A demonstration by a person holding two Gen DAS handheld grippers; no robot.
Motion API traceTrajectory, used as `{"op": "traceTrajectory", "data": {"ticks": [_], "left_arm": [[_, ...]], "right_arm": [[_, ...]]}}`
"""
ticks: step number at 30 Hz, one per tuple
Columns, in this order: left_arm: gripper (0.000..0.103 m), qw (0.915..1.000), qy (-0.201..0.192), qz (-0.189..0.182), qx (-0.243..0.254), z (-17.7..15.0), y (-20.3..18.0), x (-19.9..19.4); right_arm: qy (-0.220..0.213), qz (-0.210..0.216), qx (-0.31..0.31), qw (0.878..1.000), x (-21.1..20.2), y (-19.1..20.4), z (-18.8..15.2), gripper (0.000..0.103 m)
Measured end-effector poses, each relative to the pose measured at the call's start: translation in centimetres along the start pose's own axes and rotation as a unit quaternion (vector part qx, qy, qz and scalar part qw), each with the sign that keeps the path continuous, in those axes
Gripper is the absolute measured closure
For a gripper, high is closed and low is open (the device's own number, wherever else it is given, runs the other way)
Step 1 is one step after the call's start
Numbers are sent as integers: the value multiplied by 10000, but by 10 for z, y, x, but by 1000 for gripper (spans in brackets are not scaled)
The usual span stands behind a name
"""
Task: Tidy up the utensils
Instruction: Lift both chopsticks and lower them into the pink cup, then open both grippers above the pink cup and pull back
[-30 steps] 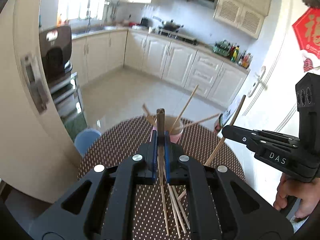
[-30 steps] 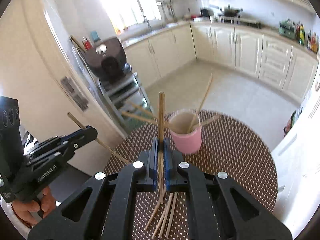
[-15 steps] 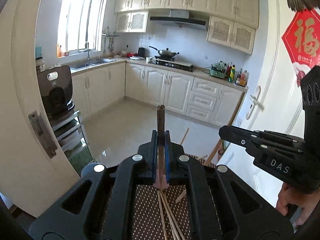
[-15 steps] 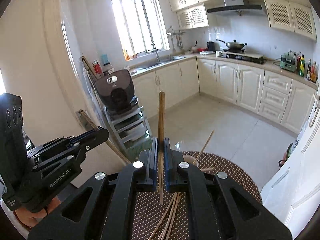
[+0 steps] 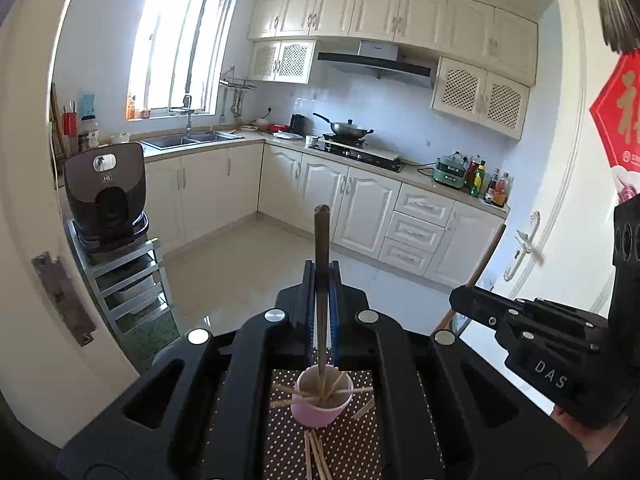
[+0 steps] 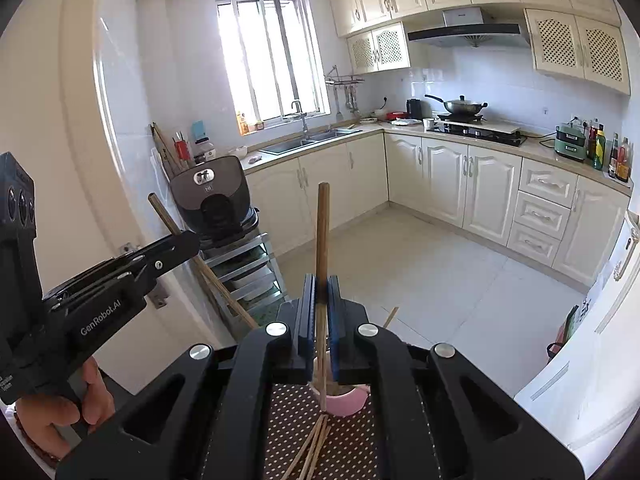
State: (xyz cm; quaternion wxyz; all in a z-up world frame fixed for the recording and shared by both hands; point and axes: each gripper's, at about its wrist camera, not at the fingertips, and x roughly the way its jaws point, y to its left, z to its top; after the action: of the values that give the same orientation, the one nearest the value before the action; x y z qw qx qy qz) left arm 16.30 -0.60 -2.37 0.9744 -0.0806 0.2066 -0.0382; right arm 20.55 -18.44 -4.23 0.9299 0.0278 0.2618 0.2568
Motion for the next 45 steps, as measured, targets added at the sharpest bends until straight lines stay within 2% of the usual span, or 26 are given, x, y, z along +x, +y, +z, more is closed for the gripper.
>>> {"op": "traceTrajectory", "data": {"ticks": [10,19,25,30,37,39,40,41,42,45], "left_arm": [[97,9991,388,152,-75,-20,-5,62],[96,9964,794,282,20,-49,-10,94],[96,9936,1071,344,71,-65,-7,101],[96,9925,1076,572,125,-70,-9,99],[95,9916,1109,651,144,-73,-8,95],[92,9916,1105,648,150,-73,-7,92],[80,9917,1094,662,160,-73,-6,91],[61,9919,1063,681,160,-73,-7,89],[51,9925,980,715,152,-73,-7,85],[49,9933,848,762,196,-71,-6,76]], "right_arm": [[168,146,68,9997,37,-25,0,99],[491,296,71,9983,68,-37,-9,99],[661,329,141,9972,79,-43,-15,99],[732,371,125,9965,85,-40,-16,99],[792,468,101,9957,85,-37,-22,99],[787,482,102,9957,84,-36,-23,99],[787,495,106,9956,84,-35,-24,99],[790,501,105,9956,84,-35,-25,98],[786,504,101,9956,84,-34,-26,98],[806,520,123,9953,83,-33,-29,98]]}}
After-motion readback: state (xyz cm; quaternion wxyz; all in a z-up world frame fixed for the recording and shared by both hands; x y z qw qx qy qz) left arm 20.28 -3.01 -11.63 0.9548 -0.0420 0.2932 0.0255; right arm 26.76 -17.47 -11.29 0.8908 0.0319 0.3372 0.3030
